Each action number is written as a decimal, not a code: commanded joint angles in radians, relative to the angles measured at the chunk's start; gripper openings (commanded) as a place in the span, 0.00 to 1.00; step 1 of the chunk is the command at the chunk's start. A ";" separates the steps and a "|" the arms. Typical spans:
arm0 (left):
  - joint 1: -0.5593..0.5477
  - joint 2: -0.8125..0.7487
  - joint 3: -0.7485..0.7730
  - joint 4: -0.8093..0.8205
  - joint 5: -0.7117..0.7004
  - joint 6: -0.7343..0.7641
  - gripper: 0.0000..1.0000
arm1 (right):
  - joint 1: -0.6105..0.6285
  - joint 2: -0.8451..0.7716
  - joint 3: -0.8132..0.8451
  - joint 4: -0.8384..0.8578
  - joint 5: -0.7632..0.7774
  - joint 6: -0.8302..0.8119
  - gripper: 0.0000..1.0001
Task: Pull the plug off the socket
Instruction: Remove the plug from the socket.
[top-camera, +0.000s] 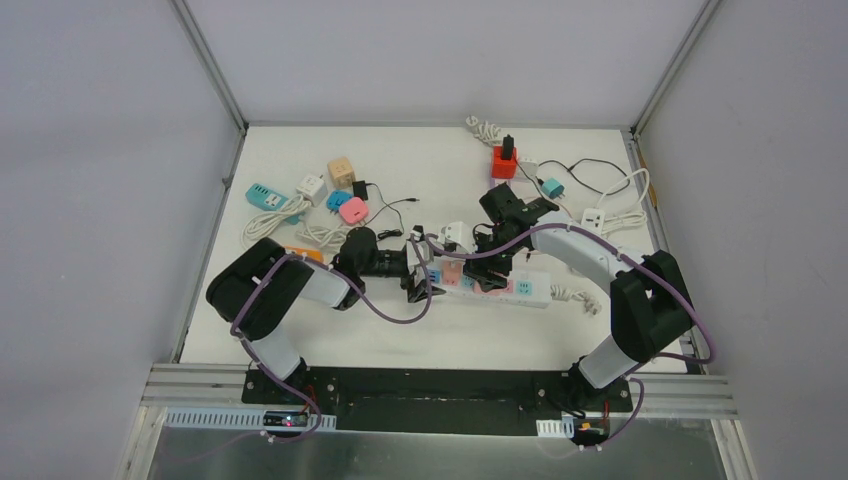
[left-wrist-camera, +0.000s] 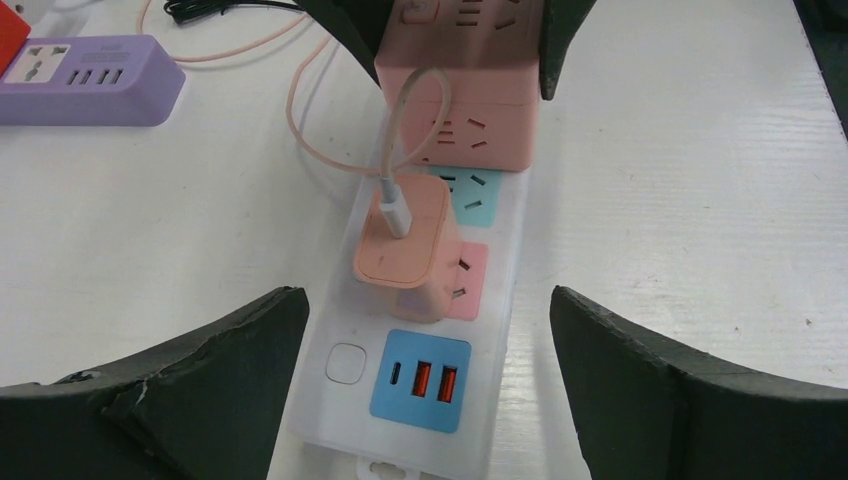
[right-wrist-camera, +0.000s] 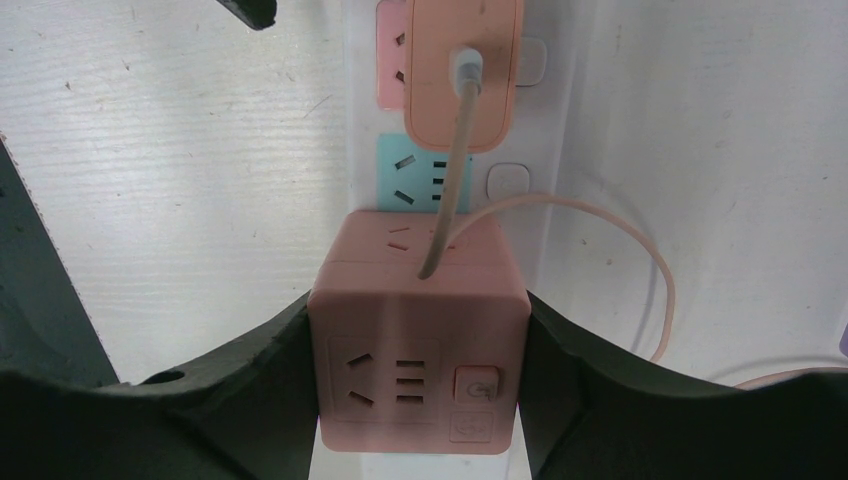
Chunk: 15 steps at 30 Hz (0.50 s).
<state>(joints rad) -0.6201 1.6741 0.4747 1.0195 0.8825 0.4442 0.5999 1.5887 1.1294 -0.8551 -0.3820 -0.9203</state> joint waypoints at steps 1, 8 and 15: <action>0.019 0.035 0.032 0.080 0.071 -0.022 0.94 | -0.004 -0.023 0.026 -0.042 -0.046 -0.008 0.00; 0.053 0.035 0.060 -0.076 0.062 0.040 0.94 | -0.003 -0.025 0.026 -0.045 -0.049 -0.013 0.00; 0.070 0.066 0.089 -0.078 0.139 -0.011 0.94 | -0.003 -0.030 0.026 -0.048 -0.051 -0.015 0.00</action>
<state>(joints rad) -0.5575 1.7298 0.5205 0.9504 0.9363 0.4450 0.5995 1.5887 1.1294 -0.8585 -0.3832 -0.9268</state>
